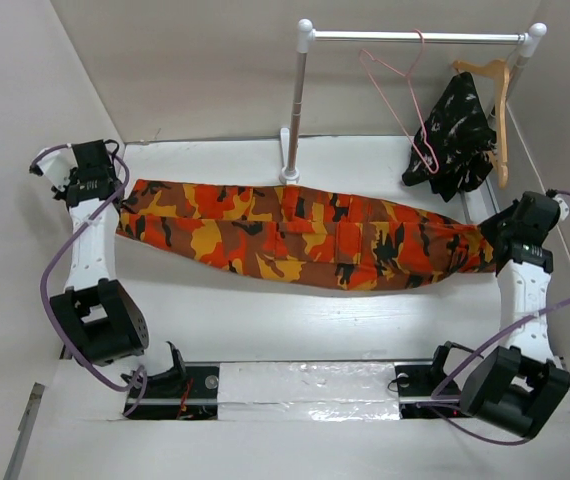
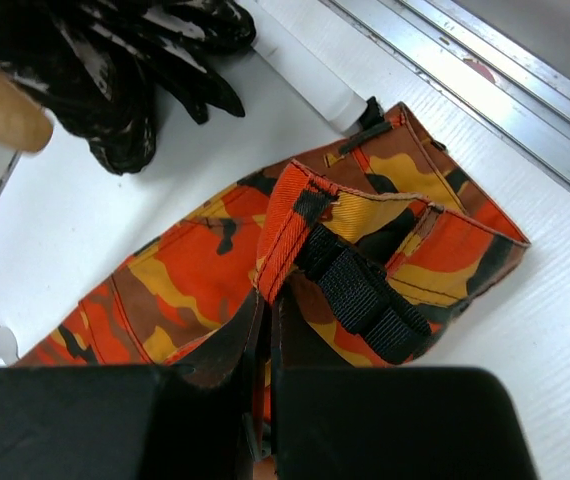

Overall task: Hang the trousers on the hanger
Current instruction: Fold the trousers at the center of the board.

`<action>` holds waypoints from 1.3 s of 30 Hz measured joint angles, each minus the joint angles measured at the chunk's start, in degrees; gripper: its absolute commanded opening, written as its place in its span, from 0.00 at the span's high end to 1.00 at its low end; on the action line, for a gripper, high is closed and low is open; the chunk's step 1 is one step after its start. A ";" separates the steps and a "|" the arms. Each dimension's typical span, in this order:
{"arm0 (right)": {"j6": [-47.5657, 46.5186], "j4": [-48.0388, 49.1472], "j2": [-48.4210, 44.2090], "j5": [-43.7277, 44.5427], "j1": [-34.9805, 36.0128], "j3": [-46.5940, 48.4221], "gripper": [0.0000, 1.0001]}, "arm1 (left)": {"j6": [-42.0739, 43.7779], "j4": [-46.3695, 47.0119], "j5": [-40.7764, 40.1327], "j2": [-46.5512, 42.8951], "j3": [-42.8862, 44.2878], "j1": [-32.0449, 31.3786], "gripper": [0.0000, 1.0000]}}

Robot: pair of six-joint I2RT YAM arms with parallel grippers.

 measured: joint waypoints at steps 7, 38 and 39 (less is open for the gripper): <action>2.67 3.10 6.10 -0.09 -0.33 3.06 1.00 | 2.86 2.29 -0.15 5.53 3.58 -1.03 1.00; 6.91 11.54 24.26 -2.08 1.84 13.31 1.00 | 7.85 -1.18 -4.20 -3.02 5.20 -2.54 0.99; 6.97 11.74 24.26 -2.10 1.99 13.31 1.00 | 7.98 -1.22 -4.50 -3.52 4.85 -2.54 0.99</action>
